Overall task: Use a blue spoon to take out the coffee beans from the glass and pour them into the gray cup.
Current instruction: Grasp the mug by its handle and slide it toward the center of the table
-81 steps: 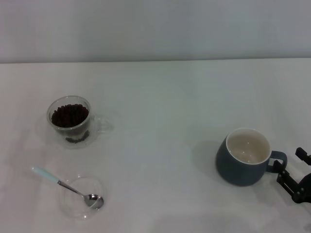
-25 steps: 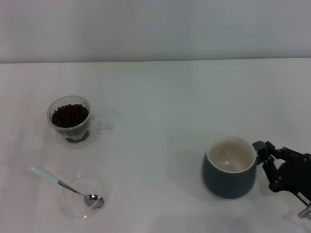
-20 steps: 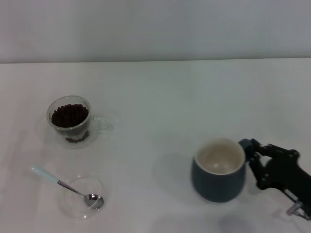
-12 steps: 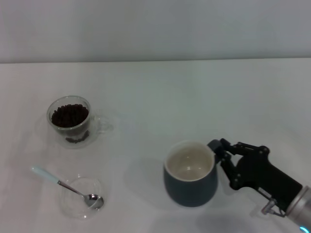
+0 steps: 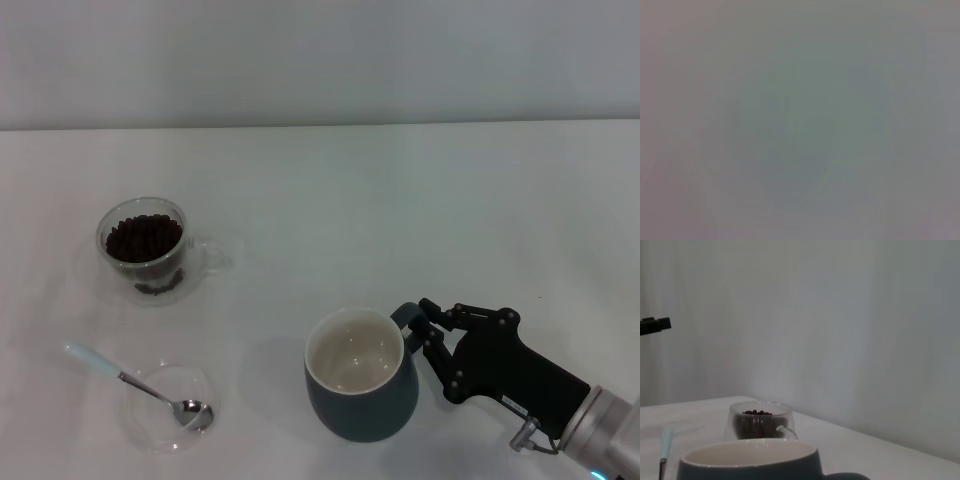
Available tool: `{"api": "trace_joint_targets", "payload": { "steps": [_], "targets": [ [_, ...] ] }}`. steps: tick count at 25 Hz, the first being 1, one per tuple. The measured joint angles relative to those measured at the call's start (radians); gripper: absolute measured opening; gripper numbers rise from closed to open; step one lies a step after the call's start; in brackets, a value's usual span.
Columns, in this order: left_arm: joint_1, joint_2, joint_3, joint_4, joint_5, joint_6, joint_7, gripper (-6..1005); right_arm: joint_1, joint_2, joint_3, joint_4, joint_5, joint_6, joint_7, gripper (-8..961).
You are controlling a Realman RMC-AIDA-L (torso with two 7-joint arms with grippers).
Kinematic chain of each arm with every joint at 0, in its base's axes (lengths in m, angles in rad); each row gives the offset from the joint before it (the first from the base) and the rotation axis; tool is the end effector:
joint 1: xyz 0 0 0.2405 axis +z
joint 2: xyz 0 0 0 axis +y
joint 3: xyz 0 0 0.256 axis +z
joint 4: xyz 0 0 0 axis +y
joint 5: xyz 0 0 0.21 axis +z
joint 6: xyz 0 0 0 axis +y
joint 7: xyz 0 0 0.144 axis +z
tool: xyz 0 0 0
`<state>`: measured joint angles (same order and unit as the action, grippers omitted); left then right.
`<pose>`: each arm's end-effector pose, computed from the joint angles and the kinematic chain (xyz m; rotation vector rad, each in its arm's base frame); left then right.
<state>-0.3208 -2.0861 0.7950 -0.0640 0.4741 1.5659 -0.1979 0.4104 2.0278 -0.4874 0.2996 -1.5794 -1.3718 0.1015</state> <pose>-0.3670 0.2565 0.0355 -1.3066 -0.4483 -0.7491 0.3091 0.2340 -0.0889 -2.2152 0.3897 0.7442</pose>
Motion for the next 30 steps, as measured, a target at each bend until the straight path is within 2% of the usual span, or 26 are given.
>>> {"api": "trace_joint_targets", "payload": {
  "steps": [13,22,30],
  "targets": [
    [0.015,0.002,-0.002,-0.002,0.0,0.019,0.0,621,0.005,-0.001,-0.004,-0.011,-0.025,0.071,-0.028,124],
    [0.017,0.001,-0.002,-0.002,0.0,0.02,0.0,622,0.003,-0.005,-0.005,-0.014,-0.026,0.071,-0.042,134],
    [0.026,0.0,0.0,-0.003,0.0,0.03,0.0,622,-0.004,-0.008,-0.003,-0.025,-0.02,0.073,-0.046,293]
  ]
}}
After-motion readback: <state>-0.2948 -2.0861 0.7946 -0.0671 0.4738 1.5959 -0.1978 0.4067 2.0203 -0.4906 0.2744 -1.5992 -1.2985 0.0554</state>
